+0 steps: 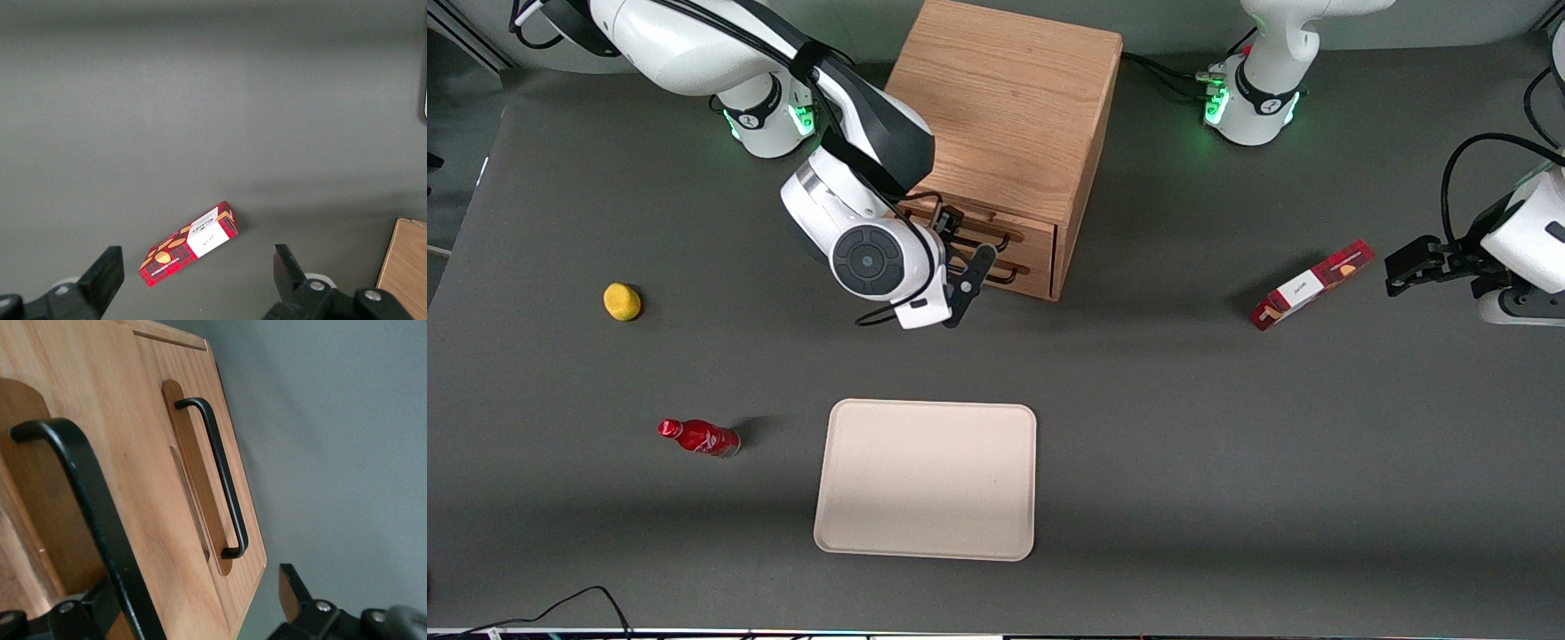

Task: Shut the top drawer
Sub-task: 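Push the drawer front with the right gripper into the wooden cabinet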

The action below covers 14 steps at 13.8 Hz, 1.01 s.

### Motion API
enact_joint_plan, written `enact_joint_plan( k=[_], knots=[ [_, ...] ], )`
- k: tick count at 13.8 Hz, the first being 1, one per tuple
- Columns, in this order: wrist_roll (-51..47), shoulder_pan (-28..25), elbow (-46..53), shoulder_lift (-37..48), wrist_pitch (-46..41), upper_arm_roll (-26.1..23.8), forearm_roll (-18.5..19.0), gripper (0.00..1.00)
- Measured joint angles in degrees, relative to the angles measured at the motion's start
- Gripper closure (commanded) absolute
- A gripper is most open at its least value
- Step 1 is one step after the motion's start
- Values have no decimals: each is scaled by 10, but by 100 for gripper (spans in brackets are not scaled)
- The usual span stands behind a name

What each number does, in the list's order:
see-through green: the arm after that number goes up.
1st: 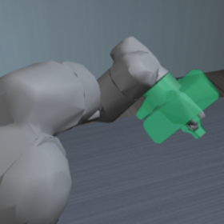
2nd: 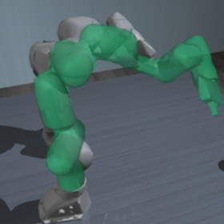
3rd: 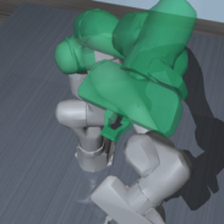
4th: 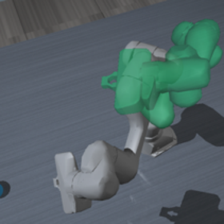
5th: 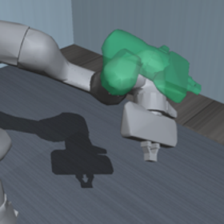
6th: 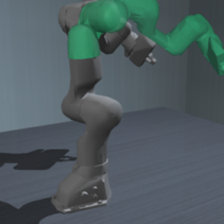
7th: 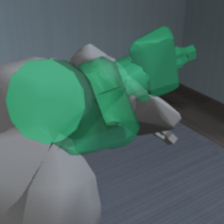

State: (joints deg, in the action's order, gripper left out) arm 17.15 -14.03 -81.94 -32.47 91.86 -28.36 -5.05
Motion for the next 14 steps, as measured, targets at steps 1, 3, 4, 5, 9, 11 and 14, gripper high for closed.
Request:
enact_joint_plan(
  k=[1, 3, 4, 5, 9, 11, 14],
  knots=[
    [0, 0, -1, 1, 0, 0, 0, 0],
    [-1, 0, -2, 3, 1, 0, 0, 0],
    [-2, 0, -3, 5, 2, 0, 0, 0],
    [-2, 0, -4, 6, 2, 0, 0, 0],
    [-5, 2, -3, 22, 2, 2, -12, 0],
    [-6, 4, 2, 33, 1, 4, -22, 0],
    [-12, 5, 24, 45, -12, 19, -24, 0]
  ],
)
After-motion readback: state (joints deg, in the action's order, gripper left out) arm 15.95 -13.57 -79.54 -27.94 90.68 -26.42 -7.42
